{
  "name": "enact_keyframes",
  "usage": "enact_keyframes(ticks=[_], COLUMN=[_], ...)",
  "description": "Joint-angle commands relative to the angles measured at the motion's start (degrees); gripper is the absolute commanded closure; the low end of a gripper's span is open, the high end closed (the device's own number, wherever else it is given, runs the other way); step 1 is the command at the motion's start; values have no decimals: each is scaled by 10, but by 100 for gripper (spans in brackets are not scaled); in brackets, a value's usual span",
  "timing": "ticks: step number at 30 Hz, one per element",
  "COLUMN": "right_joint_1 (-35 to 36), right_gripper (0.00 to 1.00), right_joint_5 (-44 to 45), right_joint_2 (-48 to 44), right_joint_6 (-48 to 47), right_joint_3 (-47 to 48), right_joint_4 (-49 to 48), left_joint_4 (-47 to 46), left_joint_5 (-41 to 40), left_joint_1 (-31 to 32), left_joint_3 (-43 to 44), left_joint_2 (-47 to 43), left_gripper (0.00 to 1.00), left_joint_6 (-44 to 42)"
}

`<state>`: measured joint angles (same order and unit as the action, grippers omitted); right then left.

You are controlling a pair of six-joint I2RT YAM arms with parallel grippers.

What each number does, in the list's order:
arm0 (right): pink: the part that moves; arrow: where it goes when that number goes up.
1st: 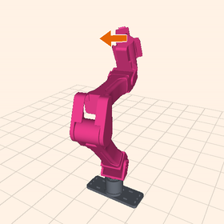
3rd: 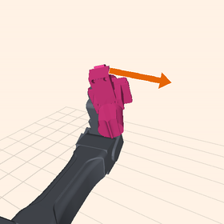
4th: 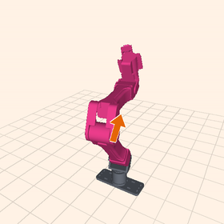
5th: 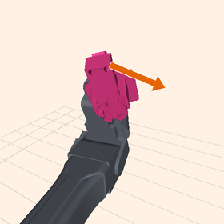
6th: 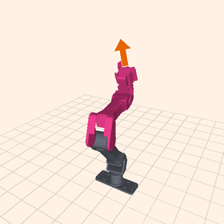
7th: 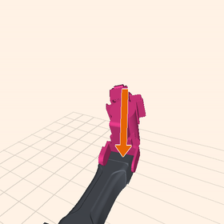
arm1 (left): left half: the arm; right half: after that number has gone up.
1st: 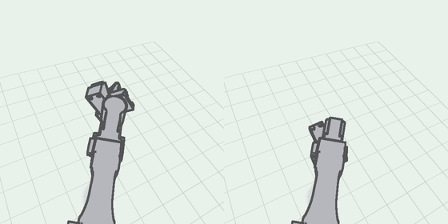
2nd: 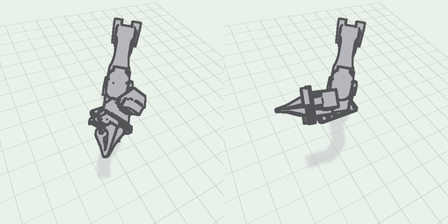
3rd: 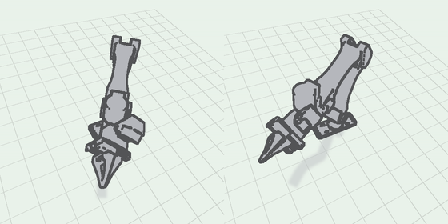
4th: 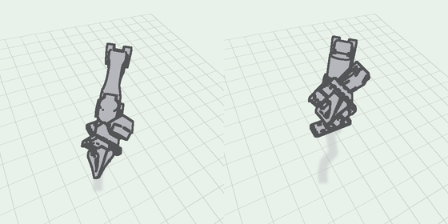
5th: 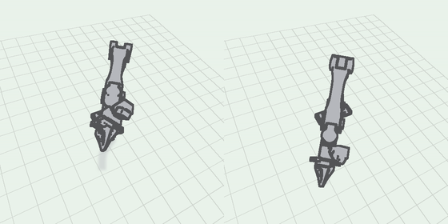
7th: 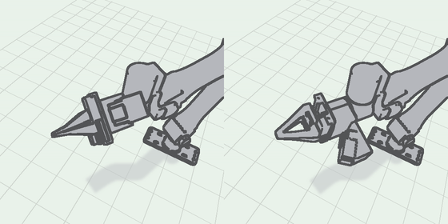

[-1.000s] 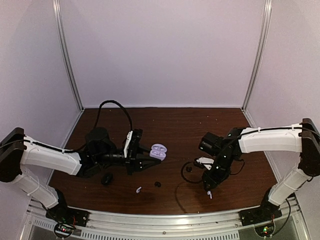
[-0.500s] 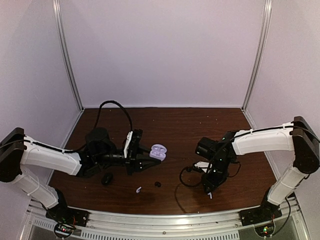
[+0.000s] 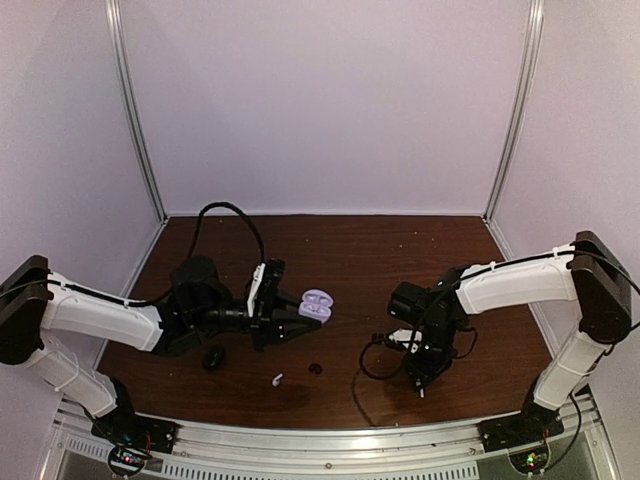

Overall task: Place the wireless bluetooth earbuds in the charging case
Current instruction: Pick up the right earbud from the corner of the board.

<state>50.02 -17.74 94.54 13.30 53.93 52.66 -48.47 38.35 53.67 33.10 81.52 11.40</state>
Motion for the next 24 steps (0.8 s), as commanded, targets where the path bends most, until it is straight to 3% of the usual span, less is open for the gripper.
enact_keyframes(ticks=[1,15,24], right_joint_1=[4,5,5], right_gripper=[70,83,88], right_joint_5=[19,10,51], right_joint_2=[11,20,-22], right_joint_6=[-2,-8,-17], right_joint_3=[-2,9,83], right_joint_4=[-4,-6,-6], left_joint_4=[-22,-31,-65], left_joint_5=[-3,-11,-38], left_joint_1=[-3,-2,-3], left_joint_3=[-5,-13,-30], left_joint_2=[-13,-18,-17], left_gripper=[98,98,98], left_joint_6=[-12,-12,-8])
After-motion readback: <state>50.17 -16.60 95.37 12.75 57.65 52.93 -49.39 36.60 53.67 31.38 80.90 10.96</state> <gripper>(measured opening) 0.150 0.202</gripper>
